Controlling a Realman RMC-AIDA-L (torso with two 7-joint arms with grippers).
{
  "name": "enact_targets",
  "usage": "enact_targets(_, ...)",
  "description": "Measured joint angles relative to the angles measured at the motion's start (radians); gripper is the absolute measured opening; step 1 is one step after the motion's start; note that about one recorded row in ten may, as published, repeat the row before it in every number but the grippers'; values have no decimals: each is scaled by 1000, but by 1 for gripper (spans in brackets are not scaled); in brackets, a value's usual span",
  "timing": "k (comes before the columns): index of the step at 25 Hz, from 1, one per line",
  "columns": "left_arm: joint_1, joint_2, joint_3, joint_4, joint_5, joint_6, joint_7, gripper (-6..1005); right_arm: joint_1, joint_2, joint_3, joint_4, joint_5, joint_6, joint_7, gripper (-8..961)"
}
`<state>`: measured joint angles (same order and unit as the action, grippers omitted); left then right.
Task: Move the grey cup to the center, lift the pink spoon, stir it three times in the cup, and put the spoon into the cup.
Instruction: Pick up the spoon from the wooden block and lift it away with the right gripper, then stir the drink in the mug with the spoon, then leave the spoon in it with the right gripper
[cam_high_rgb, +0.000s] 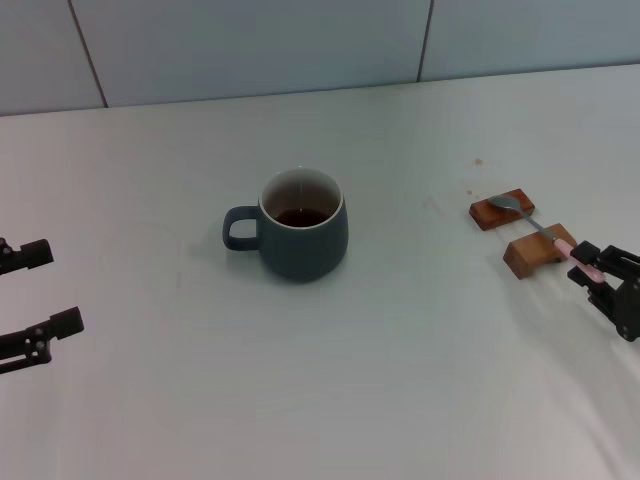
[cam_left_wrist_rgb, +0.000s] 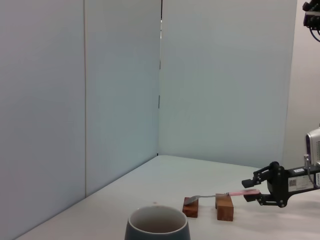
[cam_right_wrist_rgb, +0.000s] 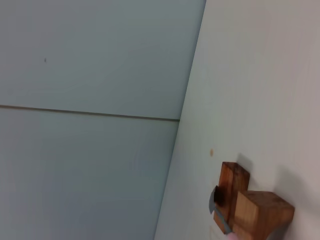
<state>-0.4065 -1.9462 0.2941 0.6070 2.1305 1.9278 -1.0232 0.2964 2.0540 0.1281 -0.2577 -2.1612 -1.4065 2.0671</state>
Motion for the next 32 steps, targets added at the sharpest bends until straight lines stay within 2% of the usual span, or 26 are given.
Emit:
enact_targets(5,0,-1,0,0,-4,0,0,832,1,4,3,0,8,0,-29,339)
enact_targets(10,0,-1,-1,-2,-5,3,-1,832,4,13,5,-2,47,-8,-120,230)
enact_targets(12,0,-1,-1,-3,-5,4,-1,832,9,18,6,-6,71,-16,-216,186)
enact_targets(13,0,-1,-1,-4,-6,3,-1,832,12,23,8,0,134,-33,-404,115)
enact_targets(14,0,-1,-1,-4,-6,3,-1,832,12,23,8,0,134,-33,-404,115)
enact_targets(15,1,-1,-1,-5,-6,4,-1,832,11,26,9,8,166,-40,-493,115)
enact_targets(17,1,-2,-1,-6,-6,4,-2,832,7,27,9,48,248,-76,-750,115)
enact_targets(18,1,-4,-1,-7,-6,4,-2,832,6,25,9,66,299,-133,-944,115)
enact_targets(20,1,-5,0,-7,-6,4,-2,832,7,24,7,63,315,-167,-1019,115)
enact_targets(22,1,-9,2,-8,-6,3,-2,832,15,19,2,12,324,-275,-1115,115)
enact_targets(23,0,-14,4,-8,-6,3,-2,832,28,15,-2,-66,326,-380,-1141,115)
enact_targets(24,0,-14,4,-8,-6,3,-2,832,28,15,-2,-66,326,-380,-1141,115)
enact_targets(27,-1,-19,5,-8,-6,-1,-2,832,64,-4,-23,-230,323,-488,-1026,115)
enact_targets(28,-2,-23,5,-9,-6,-4,-2,832,88,-27,-76,-331,319,-513,-888,115)
enact_targets(29,-2,-23,5,-9,-6,-4,-2,832,88,-27,-76,-331,319,-513,-888,115)
enact_targets(32,-2,-28,2,-9,-6,-4,-2,832,115,-72,-218,-466,320,-527,-674,115)
